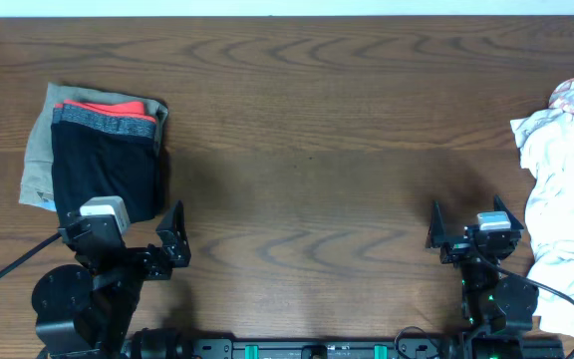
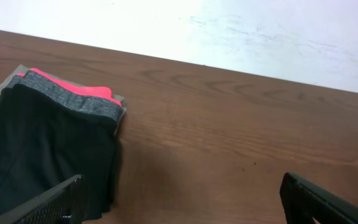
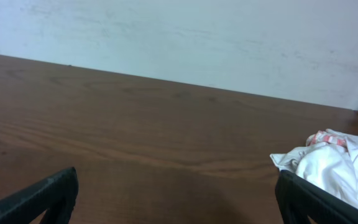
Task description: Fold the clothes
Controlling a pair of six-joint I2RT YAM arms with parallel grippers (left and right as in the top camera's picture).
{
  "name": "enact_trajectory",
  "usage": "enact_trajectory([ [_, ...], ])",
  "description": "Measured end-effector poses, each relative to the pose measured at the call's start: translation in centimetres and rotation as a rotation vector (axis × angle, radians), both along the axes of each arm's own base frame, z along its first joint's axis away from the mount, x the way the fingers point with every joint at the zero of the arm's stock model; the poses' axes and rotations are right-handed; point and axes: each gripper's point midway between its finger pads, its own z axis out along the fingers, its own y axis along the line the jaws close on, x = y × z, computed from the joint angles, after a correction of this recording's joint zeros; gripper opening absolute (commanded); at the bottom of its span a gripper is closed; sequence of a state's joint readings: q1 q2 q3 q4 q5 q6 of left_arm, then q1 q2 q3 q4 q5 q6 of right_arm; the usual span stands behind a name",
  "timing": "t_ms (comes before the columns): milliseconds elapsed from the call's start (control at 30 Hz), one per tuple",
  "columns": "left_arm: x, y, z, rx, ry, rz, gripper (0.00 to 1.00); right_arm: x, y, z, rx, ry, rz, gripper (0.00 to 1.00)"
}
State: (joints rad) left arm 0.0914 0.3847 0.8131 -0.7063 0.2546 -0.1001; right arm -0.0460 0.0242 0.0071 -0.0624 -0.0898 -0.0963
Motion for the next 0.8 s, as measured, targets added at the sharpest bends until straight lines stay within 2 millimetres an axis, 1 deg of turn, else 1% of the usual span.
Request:
enact_trajectory([
  [733, -0.04, 0.0, -0.02, 0.0, 0.0, 0.0, 0.98, 0.0, -0.02, -0.01, -0.003, 0.0, -0.001, 0.99],
  [800, -0.32, 0.11, -0.42, 0.007, 0.005, 0.006, 0.98, 0.0, -0.02, -0.01, -0.003, 0.0, -0.001, 0.99],
])
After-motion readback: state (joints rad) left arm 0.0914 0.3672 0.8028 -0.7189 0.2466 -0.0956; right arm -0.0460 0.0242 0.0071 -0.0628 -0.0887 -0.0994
